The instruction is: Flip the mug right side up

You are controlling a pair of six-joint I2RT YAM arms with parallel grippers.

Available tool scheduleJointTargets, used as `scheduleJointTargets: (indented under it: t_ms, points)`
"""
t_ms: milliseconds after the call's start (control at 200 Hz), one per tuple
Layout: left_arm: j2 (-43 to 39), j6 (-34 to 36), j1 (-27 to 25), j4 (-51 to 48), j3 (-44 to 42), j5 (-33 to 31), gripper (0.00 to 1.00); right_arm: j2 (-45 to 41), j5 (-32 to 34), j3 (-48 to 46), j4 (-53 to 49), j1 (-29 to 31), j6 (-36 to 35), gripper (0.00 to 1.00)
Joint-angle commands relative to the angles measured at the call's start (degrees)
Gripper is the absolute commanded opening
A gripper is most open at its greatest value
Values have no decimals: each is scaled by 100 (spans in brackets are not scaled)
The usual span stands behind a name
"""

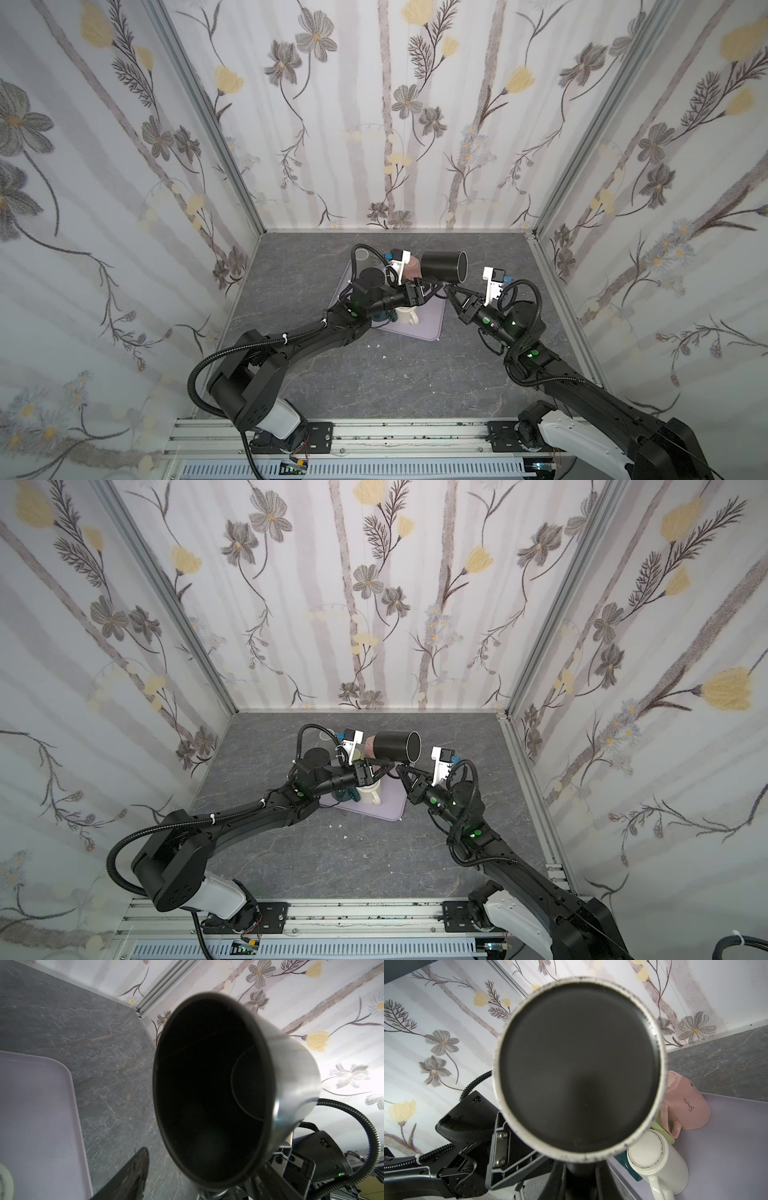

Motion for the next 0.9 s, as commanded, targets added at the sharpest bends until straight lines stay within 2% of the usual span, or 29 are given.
scheduleJointTargets:
  t_ms: [0, 120, 470, 705, 894]
  points:
    - [76, -182, -17, 490, 111, 69, 70, -27, -230, -38, 1041, 23, 67, 0]
    - [185, -332, -33, 757, 134, 187, 63, -35, -216, -55, 1056, 13, 36, 0]
    - [243, -480, -66, 1136, 148, 355, 57, 150, -220, -194, 1461, 17, -67, 0]
    - [187, -497, -83, 1310, 146, 460, 46, 376, -265, -200, 1668, 17, -46, 0]
    - [80, -440, -123, 1332, 132, 480, 41, 474, -239, -202, 1711, 9, -54, 0]
